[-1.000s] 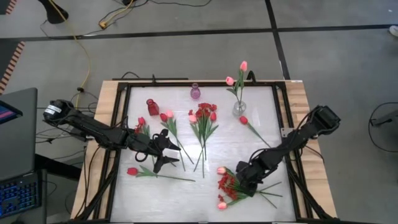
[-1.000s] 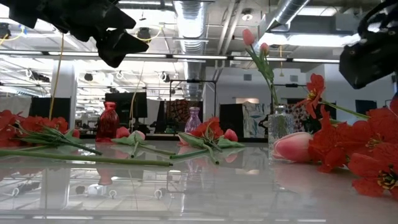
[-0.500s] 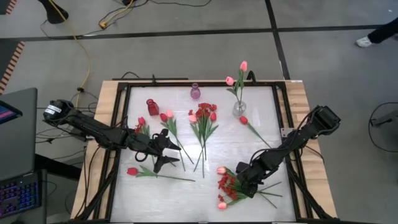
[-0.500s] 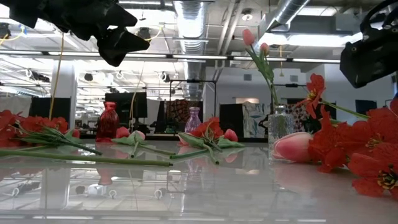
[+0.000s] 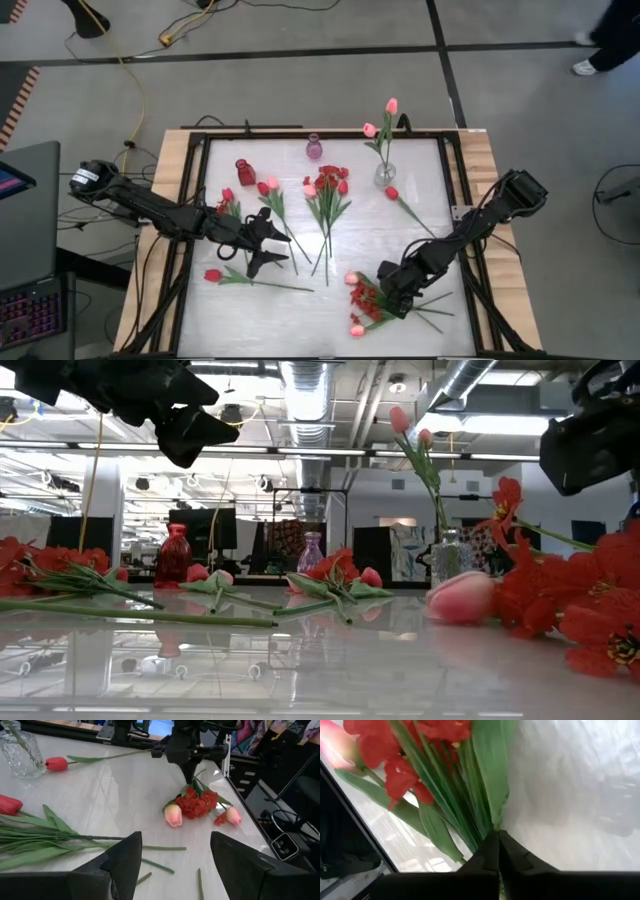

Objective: Sort flowers into vase by color
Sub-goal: Put the top right pink tulip into the transparent vase

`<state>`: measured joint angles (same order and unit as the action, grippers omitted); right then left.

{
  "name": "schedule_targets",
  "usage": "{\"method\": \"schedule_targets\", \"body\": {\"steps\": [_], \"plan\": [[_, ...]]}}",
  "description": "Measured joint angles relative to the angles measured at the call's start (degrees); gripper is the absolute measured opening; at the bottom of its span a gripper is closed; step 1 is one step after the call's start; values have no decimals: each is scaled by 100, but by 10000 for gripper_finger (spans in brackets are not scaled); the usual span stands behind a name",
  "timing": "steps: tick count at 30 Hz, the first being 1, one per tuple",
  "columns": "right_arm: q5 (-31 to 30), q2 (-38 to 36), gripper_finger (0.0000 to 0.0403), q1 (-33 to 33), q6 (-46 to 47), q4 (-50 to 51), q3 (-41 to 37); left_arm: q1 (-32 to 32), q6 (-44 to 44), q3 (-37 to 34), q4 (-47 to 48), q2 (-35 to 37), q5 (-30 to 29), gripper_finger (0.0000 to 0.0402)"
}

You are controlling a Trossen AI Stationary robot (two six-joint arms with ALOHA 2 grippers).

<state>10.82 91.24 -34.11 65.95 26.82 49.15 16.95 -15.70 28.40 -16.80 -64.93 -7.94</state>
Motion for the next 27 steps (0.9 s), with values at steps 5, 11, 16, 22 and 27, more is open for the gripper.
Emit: {"method": "schedule_targets", "body": {"steps": [5,11,16,22,27], "plan": [[-99,-2,21,0,2,-12,0,0,0,2,59,0,0,223],[-242,-120,17,67,-62,108,-2,1,2,2,61,0,0,223],[-473,-366,17,273,-86,694,-2,0,2,2,59,0,0,223],[-519,-474,28,488,38,1356,-2,0,-2,4,60,0,0,223],[-537,-394,37,546,172,1409,-2,0,0,4,59,2,-11,223]]}}
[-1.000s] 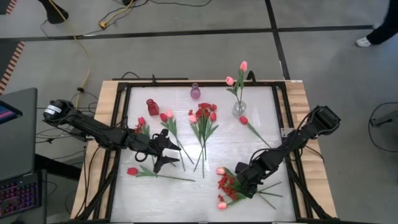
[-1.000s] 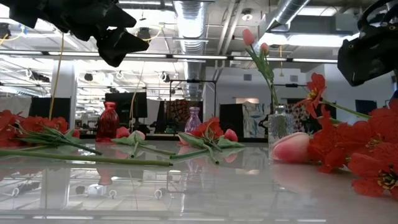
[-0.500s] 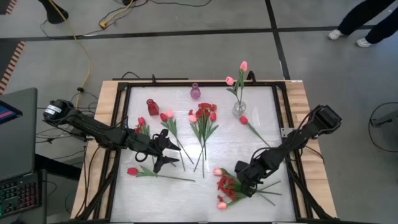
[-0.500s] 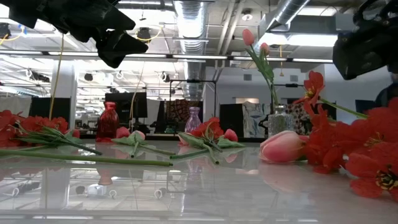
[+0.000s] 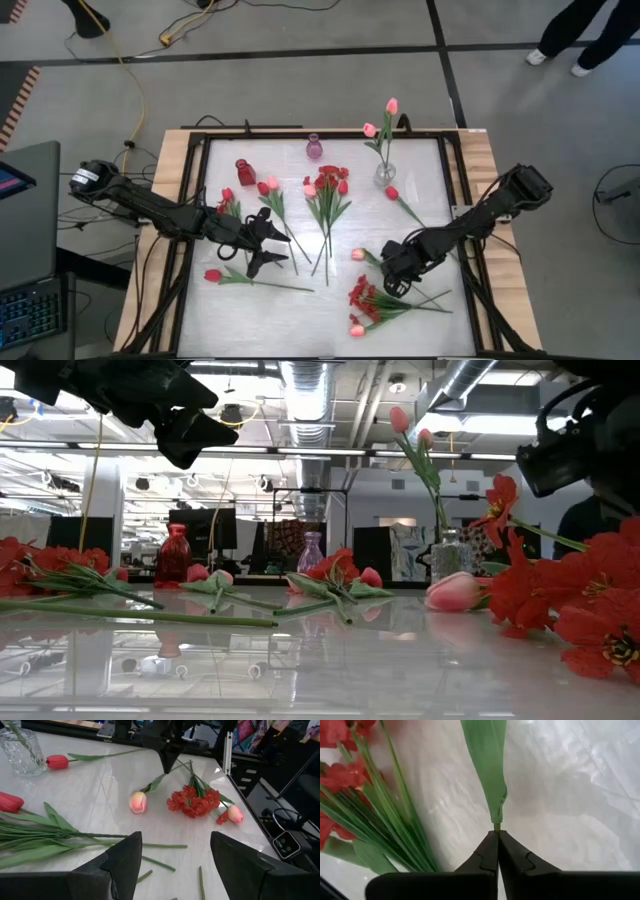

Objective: Sort flowers into vase by color
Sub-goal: Put the top right pink tulip into the transparent vase

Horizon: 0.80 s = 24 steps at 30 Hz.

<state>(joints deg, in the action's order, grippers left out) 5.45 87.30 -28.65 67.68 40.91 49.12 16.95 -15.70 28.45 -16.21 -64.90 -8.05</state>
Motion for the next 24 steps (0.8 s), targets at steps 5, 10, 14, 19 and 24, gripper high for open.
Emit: {"method": "schedule_targets", "body": {"steps": [5,10,14,19,24], "plan": [[20,125,61,31,-4,5,0,2,0,0,2,-2,-15,223],[32,207,108,32,-1,-63,-33,2,0,0,2,-2,-15,223],[38,206,155,31,-2,31,-81,0,2,0,11,0,-15,223],[40,206,189,6,-50,27,-81,2,-2,0,9,0,-15,223],[42,204,178,-100,12,-163,-160,1,-4,0,7,0,-13,223]]}}
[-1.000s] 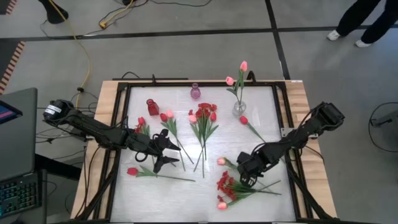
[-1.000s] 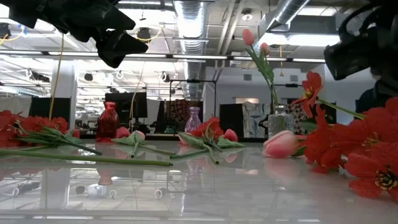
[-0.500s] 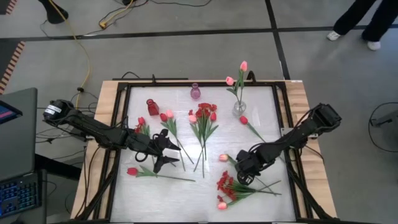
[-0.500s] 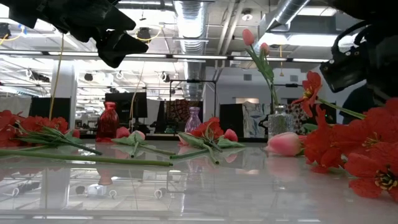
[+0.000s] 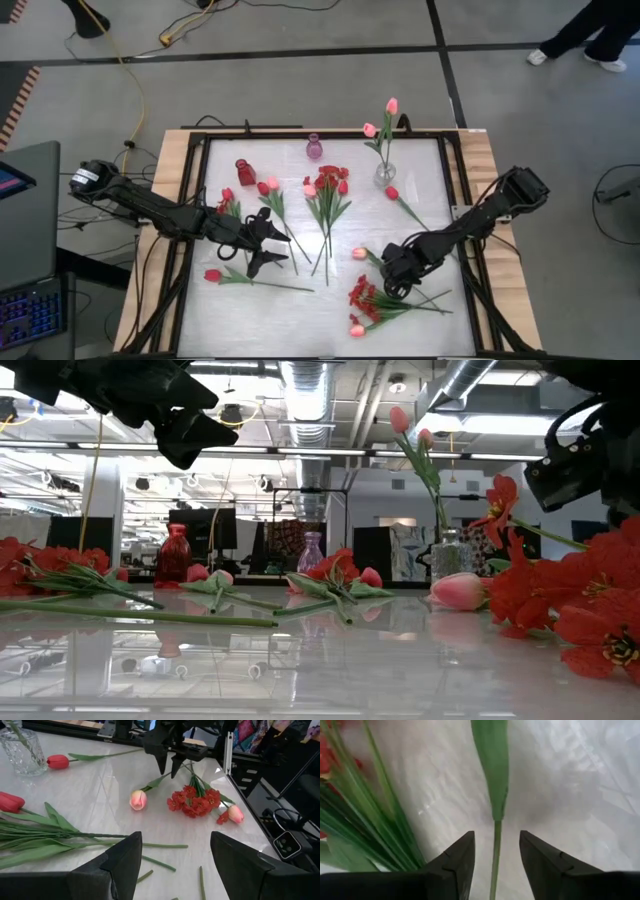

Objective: Sort flowers into vase by color
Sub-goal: Put the top right pink tulip into the transparent vase

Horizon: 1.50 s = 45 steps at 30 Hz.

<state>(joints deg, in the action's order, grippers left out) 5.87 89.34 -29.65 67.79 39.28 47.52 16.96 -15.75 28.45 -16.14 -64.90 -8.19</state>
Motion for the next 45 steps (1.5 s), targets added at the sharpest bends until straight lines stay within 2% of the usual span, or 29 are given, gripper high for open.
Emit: {"method": "schedule_targets", "body": {"steps": [6,13,17,21,24,26,29,31,34,38,41,45], "plan": [[2,-7,125,-137,181,-283,-233,2,-2,0,-5,0,39,223],[38,-29,26,-133,-120,-175,-67,2,-4,0,-4,0,42,223],[42,-75,25,-51,-427,50,198,2,-9,0,-4,0,43,223],[-103,-299,50,94,-750,369,649,2,-15,0,-18,-1,37,223],[-657,-559,53,180,-1084,466,996,2,-15,0,-31,0,37,223],[-1253,-801,47,233,-1441,423,1238,2,-15,0,-35,0,35,223],[-2626,-1242,35,238,-2094,230,1497,2,-14,0,-36,0,17,223],[-3517,-1571,29,232,-2671,-266,1501,2,-1,0,-40,0,-15,223],[-4629,-2059,29,244,-3638,-1031,1364,-1,0,0,-55,0,-24,223],[-5911,-2596,31,427,-4505,-1523,1039,2,4,0,-108,0,-27,223],[-6346,-3001,30,781,-5067,-2052,658,-1,48,0,-146,0,-154,223],[-6288,-3524,31,1354,-5799,-2953,91,-1,112,0,-144,0,-406,223]]}}
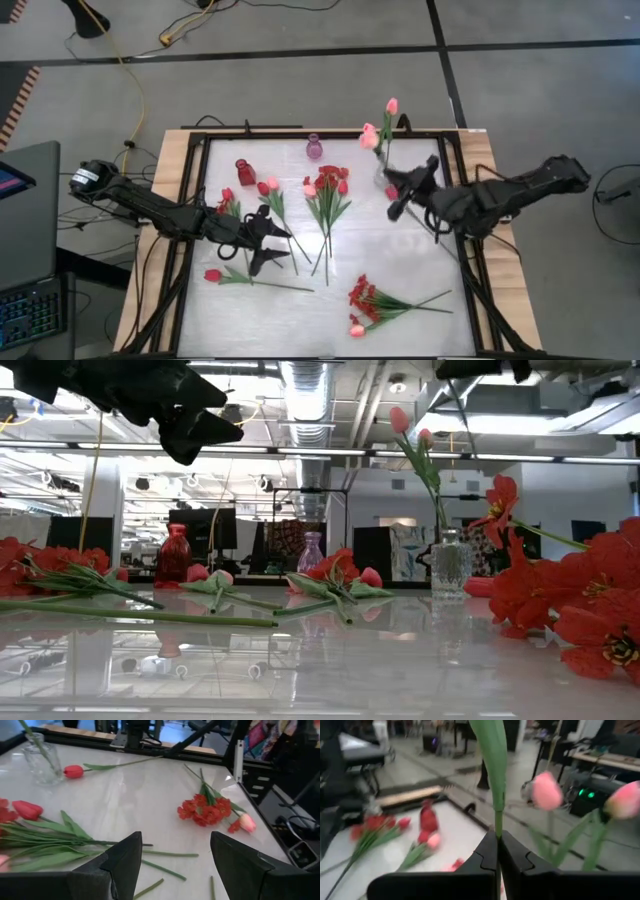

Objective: Sort flowers into vase by color
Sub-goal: Put the top right pink tulip into the transparent vase

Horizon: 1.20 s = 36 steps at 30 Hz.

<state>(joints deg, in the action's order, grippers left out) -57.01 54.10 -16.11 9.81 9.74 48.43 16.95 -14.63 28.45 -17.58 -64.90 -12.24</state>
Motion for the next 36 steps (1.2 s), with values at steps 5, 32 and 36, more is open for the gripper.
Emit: {"method": "schedule_targets", "body": {"steps": [5,32,36], "plan": [[160,-647,30,691,-650,-1310,-818,-6,4,0,-11,0,-319,223],[2186,-642,34,3501,-667,-3226,-2283,-1117,596,0,-756,0,76,223],[2257,-642,33,3592,-660,-3477,-2440,-1166,598,0,-747,0,144,223]]}}
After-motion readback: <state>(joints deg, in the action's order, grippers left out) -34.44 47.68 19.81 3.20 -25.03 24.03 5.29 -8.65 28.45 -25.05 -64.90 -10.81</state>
